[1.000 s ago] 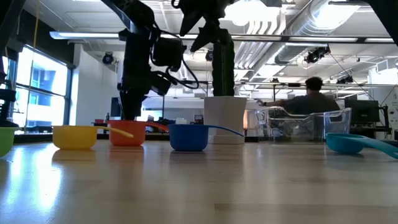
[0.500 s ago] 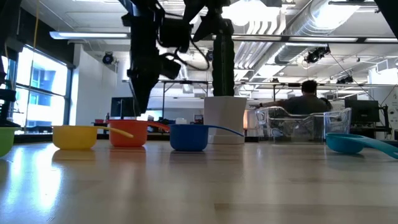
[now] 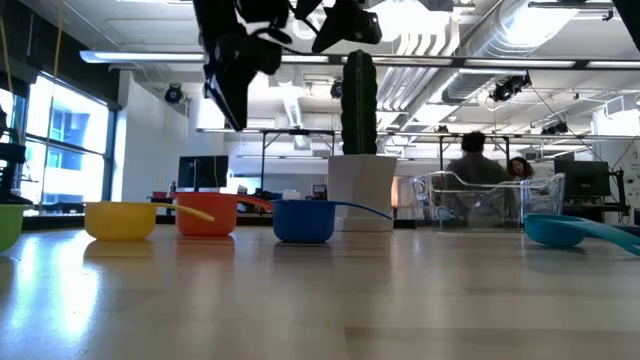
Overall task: Nest measuring cups in basket
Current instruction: Stack the blue measuring cup on top of the red measuring cup
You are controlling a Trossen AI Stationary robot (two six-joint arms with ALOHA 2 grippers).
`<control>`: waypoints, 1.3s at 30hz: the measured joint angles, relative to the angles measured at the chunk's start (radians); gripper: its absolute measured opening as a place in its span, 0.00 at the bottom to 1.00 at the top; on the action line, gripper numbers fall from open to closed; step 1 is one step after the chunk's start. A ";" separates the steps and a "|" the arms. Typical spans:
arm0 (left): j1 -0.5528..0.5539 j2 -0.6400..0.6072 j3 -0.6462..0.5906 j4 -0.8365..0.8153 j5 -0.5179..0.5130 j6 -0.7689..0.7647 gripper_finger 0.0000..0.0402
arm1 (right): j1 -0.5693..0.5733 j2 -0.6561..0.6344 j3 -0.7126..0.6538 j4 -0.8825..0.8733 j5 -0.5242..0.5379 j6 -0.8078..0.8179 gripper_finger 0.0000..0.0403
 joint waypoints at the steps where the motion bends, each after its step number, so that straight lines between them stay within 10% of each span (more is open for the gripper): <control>1: 0.000 -0.015 0.000 -0.008 0.000 -0.006 0.22 | 0.003 -0.001 0.000 -0.003 0.000 0.000 0.51; 16: -0.003 -0.255 0.000 -0.099 -0.016 -0.057 0.22 | 0.011 -0.064 -0.035 -0.111 0.304 -0.050 0.51; 39: -0.005 -0.498 -0.022 -0.189 -0.088 -0.111 0.22 | -0.018 -0.062 -0.412 0.345 0.055 -0.191 0.51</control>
